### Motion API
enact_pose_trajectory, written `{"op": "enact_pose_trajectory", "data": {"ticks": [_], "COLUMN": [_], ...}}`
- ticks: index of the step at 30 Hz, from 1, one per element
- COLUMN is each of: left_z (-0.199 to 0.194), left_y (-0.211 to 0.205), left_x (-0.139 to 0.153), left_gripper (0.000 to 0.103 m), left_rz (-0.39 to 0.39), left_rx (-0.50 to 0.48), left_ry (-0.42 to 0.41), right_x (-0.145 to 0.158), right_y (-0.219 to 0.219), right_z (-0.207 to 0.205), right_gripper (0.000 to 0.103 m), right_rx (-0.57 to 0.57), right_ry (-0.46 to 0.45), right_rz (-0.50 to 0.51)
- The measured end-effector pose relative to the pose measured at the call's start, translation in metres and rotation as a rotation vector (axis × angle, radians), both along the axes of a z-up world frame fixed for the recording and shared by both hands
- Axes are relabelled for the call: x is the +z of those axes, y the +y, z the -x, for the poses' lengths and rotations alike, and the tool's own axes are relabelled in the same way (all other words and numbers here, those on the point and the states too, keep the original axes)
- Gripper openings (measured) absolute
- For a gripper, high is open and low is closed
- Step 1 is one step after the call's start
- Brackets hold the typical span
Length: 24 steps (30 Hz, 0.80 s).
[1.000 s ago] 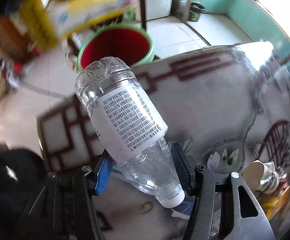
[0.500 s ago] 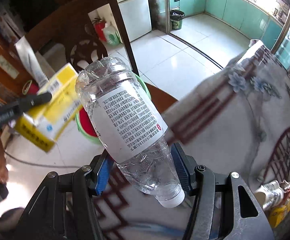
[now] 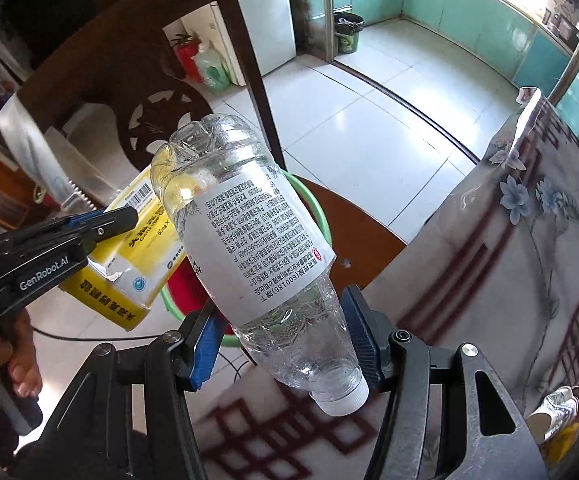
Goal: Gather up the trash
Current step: 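Carry the box and bottle over the red bin and release both, then grasp a clear plastic wrapper with the left tool while the right tool grasps the dark cigarette pack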
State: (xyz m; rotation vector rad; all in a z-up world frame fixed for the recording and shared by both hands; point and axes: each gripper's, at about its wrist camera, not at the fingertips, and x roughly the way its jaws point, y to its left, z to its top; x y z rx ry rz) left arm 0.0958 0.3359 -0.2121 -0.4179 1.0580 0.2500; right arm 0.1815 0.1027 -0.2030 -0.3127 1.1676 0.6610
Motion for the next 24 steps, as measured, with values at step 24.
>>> {"op": "enact_pose_trajectory", "data": {"ticks": [24], "left_z": [0.002], "left_y": [-0.051], "left_x": [0.041], "left_gripper": [0.047], "left_rz": [-0.032], "left_rx": [-0.055], "left_ry": [-0.103], "right_x": [0.035], "right_y": [-0.075], "right_z": [0.026], "right_gripper": [0.073], "right_rx": [-0.128], "right_ry": [-0.067], "right_rz": [-0.066]}}
